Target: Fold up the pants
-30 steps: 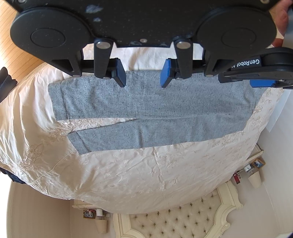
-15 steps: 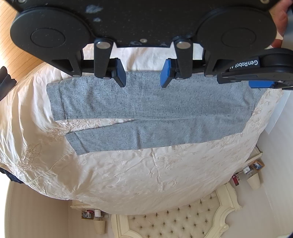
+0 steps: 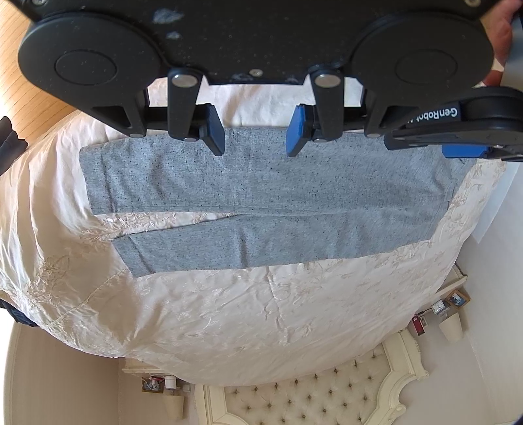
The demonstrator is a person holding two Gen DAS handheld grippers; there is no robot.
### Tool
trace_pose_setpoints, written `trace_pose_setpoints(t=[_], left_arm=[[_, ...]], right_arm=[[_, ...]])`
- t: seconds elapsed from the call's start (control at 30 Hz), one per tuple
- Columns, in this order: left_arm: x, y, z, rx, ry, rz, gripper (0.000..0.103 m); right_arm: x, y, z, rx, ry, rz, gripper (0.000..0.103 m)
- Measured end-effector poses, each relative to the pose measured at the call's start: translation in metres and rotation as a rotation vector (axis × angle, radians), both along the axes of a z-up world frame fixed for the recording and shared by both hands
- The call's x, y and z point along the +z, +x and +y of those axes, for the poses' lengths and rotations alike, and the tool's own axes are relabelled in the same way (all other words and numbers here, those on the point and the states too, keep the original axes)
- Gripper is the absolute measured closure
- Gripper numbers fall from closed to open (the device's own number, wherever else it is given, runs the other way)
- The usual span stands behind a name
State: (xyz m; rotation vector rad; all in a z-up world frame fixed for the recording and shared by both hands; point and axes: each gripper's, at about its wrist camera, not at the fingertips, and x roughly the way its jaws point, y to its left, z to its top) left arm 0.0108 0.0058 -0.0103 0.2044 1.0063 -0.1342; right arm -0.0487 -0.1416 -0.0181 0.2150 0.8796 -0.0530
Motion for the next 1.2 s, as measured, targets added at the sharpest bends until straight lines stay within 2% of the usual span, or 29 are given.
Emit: trace_pose_setpoints(t=[0.33,0.53,0.67,0.8,0.9,1.07,1.2], left_arm=[[-0.005,0.007,0.004,0.013,-0.016,0.038,0.034],[-0.027,0.023,0.025,0.047,-0.046,0.132,0.034],[-0.046,0.046,0.045,0.078,-0.027,0.168,0.034],[-0.067,0.079,0.063,0.08,0.009,0.173,0.035],[-0.085,0.116,0.076,0.068,0.024,0.181,0.035],[-0.11,0.176,0.091,0.057,0.041,0.176,0.036],[-0.137,0.191,0.1,0.0,0.064,0.184,0.036]], right_arm=[[-0.002,0.004,0.001,0.01,0.01,0.013,0.059],[-0.012,0.011,0.004,0.011,0.015,0.042,0.059],[-0.026,0.024,0.013,-0.016,-0.016,0.076,0.059],[-0.049,0.048,0.024,-0.031,-0.068,0.15,0.059],[-0.07,0.07,0.028,-0.009,-0.016,0.224,0.059],[-0.1,0.126,0.048,0.048,0.018,0.263,0.059],[-0.116,0.172,0.071,0.119,0.009,0.257,0.059]])
